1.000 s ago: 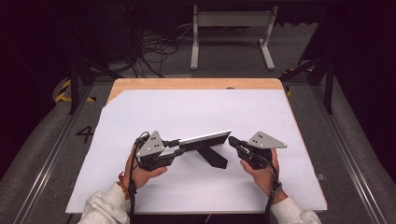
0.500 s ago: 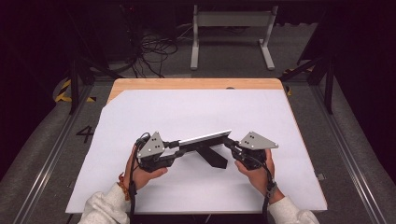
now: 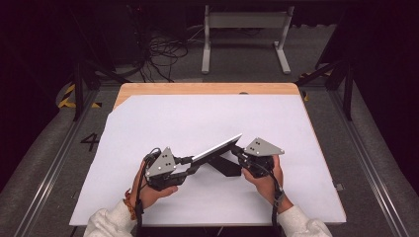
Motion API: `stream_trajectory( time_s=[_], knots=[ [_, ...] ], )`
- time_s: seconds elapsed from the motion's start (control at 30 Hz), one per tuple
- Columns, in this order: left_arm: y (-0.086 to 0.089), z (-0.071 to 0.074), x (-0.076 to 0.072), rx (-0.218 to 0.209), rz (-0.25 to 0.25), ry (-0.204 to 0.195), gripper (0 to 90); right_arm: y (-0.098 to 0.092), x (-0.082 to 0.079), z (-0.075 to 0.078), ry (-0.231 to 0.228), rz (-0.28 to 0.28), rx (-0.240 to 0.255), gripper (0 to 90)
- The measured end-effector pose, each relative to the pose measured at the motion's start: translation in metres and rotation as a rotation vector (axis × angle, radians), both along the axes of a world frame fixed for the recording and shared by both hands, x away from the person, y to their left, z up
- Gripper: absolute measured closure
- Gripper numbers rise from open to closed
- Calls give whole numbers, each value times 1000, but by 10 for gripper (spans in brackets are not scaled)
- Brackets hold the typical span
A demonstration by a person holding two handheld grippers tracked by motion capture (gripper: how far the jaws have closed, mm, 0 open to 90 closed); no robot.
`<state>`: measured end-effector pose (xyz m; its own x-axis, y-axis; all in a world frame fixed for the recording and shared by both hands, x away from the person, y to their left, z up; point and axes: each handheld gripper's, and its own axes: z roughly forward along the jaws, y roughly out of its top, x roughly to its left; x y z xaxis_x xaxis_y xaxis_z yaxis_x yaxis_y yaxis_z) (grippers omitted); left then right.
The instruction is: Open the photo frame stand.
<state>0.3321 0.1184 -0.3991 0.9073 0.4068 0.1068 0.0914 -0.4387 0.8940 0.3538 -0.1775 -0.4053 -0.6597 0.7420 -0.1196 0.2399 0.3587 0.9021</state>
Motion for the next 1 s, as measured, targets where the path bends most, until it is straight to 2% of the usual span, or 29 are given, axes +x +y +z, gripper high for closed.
stream_trajectory(
  time_s=[0.13, 0.5, 0.6, 0.7, 0.83, 0.9, 1.0],
  knots=[
    [-4, 0, -3, 5, -11, -3, 685, 4, 2, 0, 17, -11, 16, 888],
    [-17, -3, -7, 23, -16, -12, 669, 12, 7, -1, 6, -22, 15, 900],
    [-16, -1, -8, 36, -27, -17, 661, 11, 6, -1, 6, -15, 20, 900],
    [-11, 4, -12, 47, -47, -51, 658, 7, 4, -1, 13, -7, 28, 900],
    [-5, 7, -15, 46, -54, -56, 663, 3, 2, 2, 9, 1, 40, 900],
    [-1, 6, -15, 54, -56, -54, 663, 2, 2, 2, 7, 4, 40, 900],
    [1, 0, -13, 117, -47, -60, 667, 0, -1, 4, 1, 6, 44, 900]
  ],
)
